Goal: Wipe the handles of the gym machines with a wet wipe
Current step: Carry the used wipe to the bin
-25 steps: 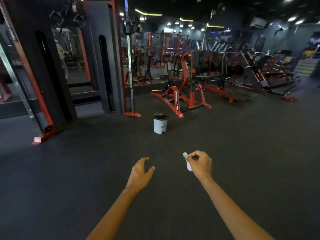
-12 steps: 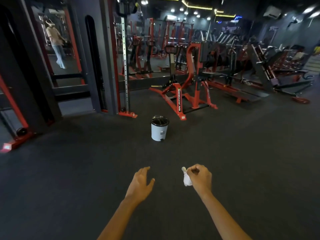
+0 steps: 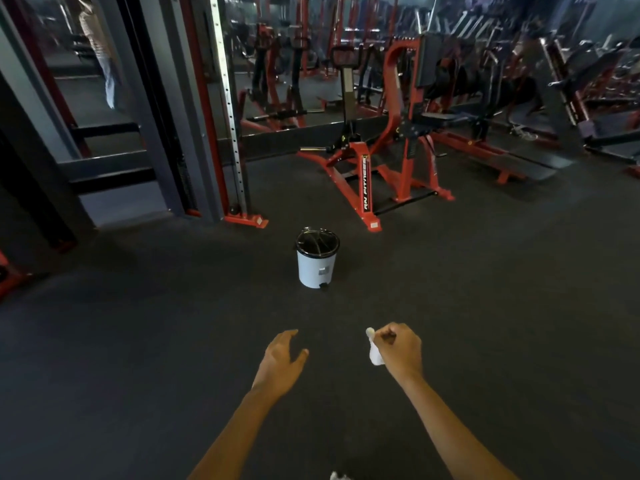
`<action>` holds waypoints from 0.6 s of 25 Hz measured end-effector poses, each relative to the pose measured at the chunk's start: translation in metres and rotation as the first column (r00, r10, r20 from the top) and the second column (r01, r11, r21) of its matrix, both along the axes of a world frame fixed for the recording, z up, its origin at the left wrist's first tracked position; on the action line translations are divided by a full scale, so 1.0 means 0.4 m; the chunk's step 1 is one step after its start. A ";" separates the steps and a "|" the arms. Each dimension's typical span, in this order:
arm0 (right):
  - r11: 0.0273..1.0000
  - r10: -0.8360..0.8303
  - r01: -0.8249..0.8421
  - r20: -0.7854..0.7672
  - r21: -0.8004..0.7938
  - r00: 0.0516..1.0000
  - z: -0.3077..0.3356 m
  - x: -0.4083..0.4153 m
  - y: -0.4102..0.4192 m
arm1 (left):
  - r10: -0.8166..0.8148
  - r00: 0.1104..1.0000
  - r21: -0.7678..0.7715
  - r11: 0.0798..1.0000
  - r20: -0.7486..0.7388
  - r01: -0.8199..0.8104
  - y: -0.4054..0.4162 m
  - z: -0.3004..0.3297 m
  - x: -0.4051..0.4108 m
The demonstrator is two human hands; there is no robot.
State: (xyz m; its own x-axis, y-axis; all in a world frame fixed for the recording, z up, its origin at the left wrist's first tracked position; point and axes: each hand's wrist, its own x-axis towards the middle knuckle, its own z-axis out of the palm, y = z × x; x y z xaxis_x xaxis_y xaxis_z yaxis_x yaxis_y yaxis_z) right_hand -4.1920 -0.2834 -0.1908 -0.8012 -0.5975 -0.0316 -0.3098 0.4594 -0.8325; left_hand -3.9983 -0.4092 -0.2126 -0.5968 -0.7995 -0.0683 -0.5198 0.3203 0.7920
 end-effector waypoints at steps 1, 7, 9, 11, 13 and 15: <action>1.000 0.016 -0.015 -0.013 0.024 1.000 0.000 -0.070 -0.059 | 0.015 1.000 0.012 1.000 -0.002 -0.015 -0.056 0.000 -0.066; 0.992 0.094 -0.087 -0.074 0.087 0.993 0.020 -0.375 -0.402 | 0.068 0.998 0.070 0.995 0.017 -0.069 -0.334 -0.004 -0.379; 0.986 0.134 -0.127 -0.057 0.108 0.989 0.007 -0.449 -0.521 | 0.084 0.996 0.094 0.992 0.019 -0.085 -0.435 -0.023 -0.465; 0.984 0.158 -0.153 -0.054 0.092 0.986 -0.014 -0.531 -0.654 | 0.063 0.998 0.084 0.994 0.011 -0.064 -0.560 -0.045 -0.560; 0.981 0.180 -0.174 -0.064 0.081 0.982 -0.030 -0.614 -0.787 | 0.048 0.999 0.059 0.997 0.013 -0.049 -0.699 -0.057 -0.651; 0.979 0.186 -0.177 -0.083 0.104 0.979 -0.038 -0.694 -0.917 | 0.066 0.998 0.060 0.996 0.012 -0.067 -0.836 -0.061 -0.729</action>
